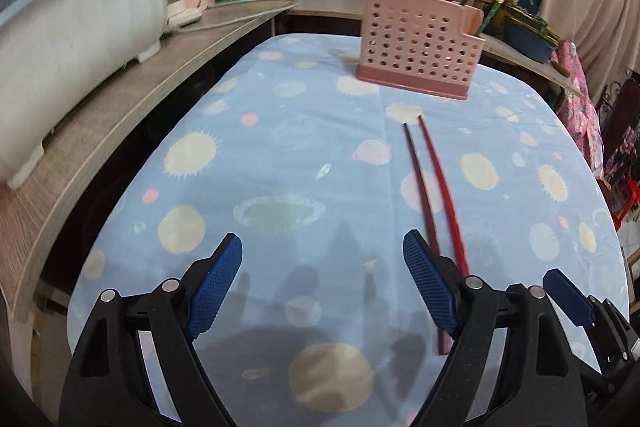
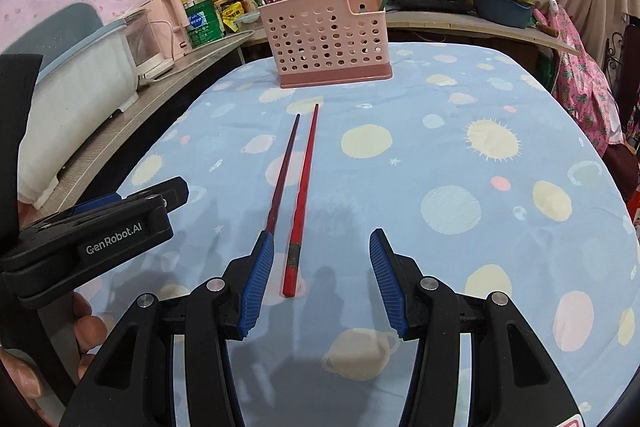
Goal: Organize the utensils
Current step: 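Withdraw both open tools from the basket back over the last two chopsticks, then grasp the red chopstick with the right tool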
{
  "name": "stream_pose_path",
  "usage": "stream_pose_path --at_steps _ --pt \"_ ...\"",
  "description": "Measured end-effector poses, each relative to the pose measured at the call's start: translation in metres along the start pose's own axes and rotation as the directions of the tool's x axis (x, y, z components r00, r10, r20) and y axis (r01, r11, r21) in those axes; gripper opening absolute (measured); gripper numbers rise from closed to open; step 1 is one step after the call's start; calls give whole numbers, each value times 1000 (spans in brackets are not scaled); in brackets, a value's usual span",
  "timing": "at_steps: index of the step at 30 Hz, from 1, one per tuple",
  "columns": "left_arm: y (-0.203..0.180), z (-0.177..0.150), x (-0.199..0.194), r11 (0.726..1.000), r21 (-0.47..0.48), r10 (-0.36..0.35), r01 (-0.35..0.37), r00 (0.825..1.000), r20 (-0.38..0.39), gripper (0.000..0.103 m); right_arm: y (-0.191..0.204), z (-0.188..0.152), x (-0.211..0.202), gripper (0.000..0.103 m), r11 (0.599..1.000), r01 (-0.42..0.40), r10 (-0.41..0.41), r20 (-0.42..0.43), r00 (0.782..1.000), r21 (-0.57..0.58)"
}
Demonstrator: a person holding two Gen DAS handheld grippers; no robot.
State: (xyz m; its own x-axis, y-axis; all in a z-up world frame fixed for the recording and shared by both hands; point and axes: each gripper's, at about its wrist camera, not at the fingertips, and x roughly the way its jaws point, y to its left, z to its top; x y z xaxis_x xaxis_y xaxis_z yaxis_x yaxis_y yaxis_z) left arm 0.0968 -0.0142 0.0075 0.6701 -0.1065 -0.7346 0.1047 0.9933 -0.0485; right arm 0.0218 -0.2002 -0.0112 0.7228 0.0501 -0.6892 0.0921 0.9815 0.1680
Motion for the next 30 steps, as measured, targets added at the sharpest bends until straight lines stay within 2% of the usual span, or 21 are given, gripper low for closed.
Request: stream_pose_path --at_steps 4,7,18,30 --pt "10 -6 2 1000 -19 -18 18 1000 -4 79 6 -3 10 49 1000 -4 3 -27 1000 -21" --pt "14 -9 3 999 -24 -28 28 1000 -5 79 12 -5 20 45 999 -9 7 -50 999 -33" --pt "8 -16 3 1000 3 -15 15 1000 2 80 15 -11 38 7 998 24 -30 -108 994 -57" --pt "-36 -33 8 991 96 -87 91 995 -44 81 -27 -23 16 7 998 56 -54 -84 995 28"
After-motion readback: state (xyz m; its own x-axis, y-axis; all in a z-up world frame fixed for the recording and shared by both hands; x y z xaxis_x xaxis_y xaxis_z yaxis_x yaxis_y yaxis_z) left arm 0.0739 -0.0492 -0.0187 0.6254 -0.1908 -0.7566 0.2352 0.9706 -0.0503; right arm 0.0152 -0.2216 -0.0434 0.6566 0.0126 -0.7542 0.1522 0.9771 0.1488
